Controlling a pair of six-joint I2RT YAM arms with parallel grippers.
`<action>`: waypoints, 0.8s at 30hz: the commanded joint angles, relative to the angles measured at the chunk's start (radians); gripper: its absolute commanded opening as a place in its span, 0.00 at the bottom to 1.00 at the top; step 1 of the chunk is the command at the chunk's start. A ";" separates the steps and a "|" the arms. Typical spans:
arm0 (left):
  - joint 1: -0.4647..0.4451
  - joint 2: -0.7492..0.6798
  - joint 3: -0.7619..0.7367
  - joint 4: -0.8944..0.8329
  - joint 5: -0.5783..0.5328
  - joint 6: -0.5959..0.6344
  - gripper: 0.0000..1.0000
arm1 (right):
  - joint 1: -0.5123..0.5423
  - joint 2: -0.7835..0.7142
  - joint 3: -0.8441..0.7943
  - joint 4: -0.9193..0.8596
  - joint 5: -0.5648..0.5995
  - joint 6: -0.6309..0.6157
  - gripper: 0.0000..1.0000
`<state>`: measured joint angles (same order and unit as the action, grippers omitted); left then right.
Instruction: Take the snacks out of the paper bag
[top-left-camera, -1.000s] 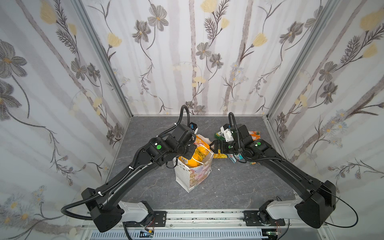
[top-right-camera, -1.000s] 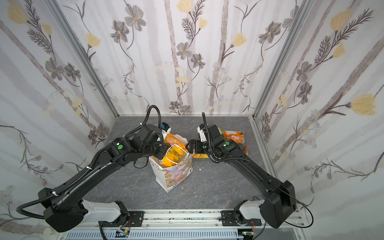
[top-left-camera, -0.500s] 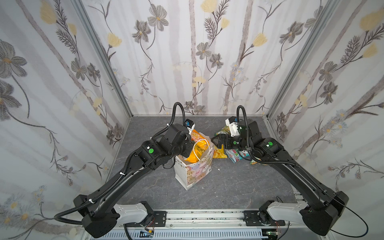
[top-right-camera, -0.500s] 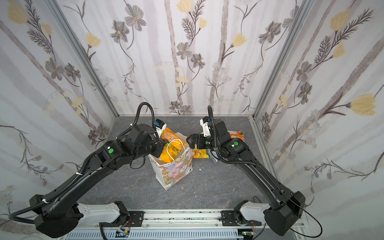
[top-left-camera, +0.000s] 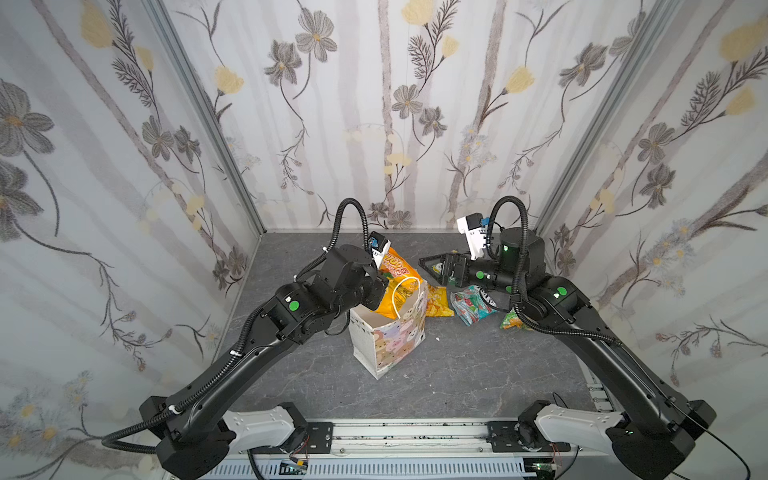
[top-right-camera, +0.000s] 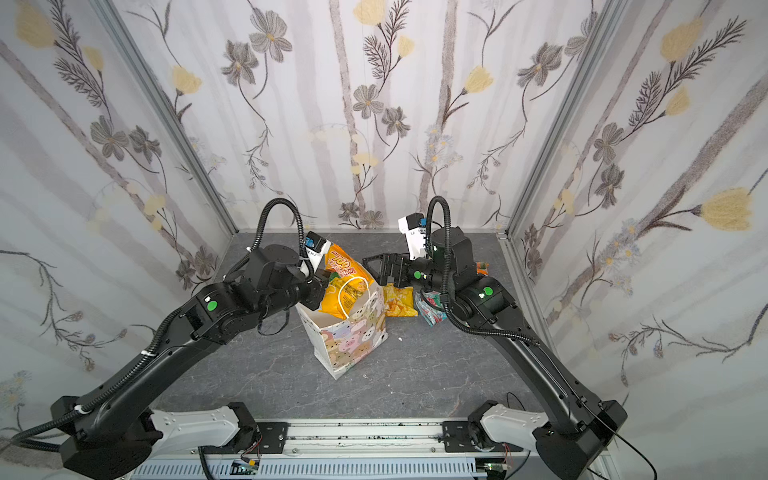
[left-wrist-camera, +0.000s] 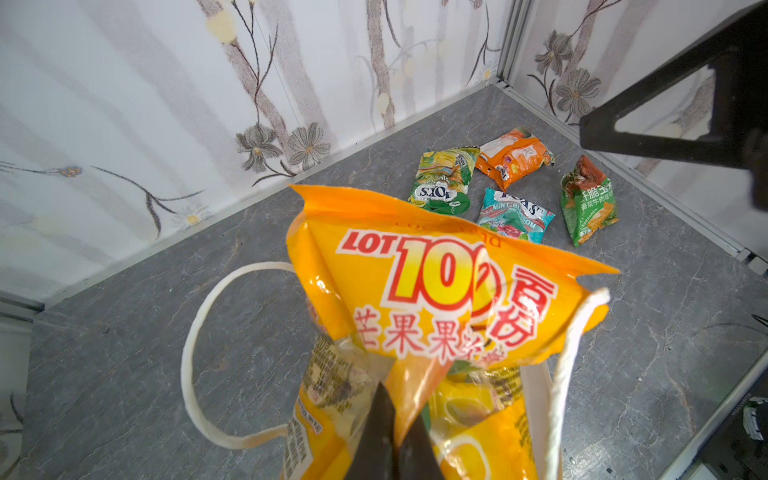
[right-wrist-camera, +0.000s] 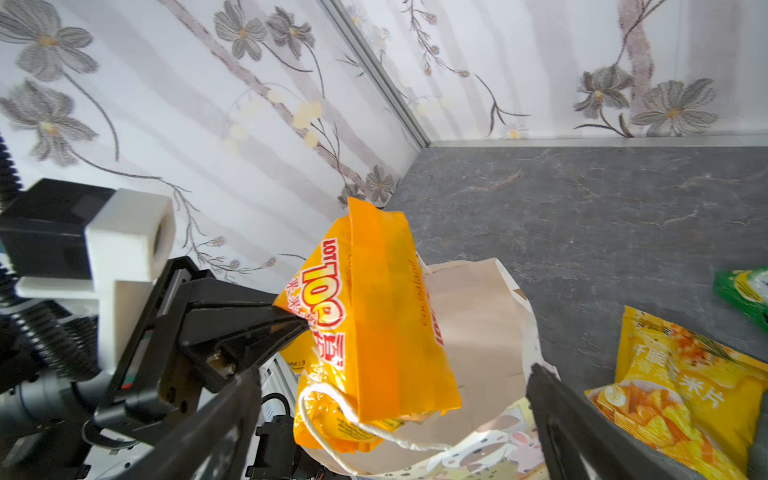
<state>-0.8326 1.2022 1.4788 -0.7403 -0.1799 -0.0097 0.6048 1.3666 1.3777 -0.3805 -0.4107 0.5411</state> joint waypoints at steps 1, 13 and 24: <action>-0.001 -0.019 0.001 0.135 -0.008 0.022 0.00 | 0.001 0.019 0.008 0.065 -0.071 0.003 0.99; -0.010 -0.027 0.019 0.199 0.044 0.060 0.00 | 0.022 0.115 0.006 0.147 -0.196 0.058 0.99; -0.019 -0.017 0.011 0.207 0.061 0.088 0.00 | 0.030 0.152 0.008 0.199 -0.264 0.092 0.65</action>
<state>-0.8486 1.1831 1.4826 -0.6502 -0.1387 0.0582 0.6308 1.5124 1.3781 -0.2565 -0.6224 0.6117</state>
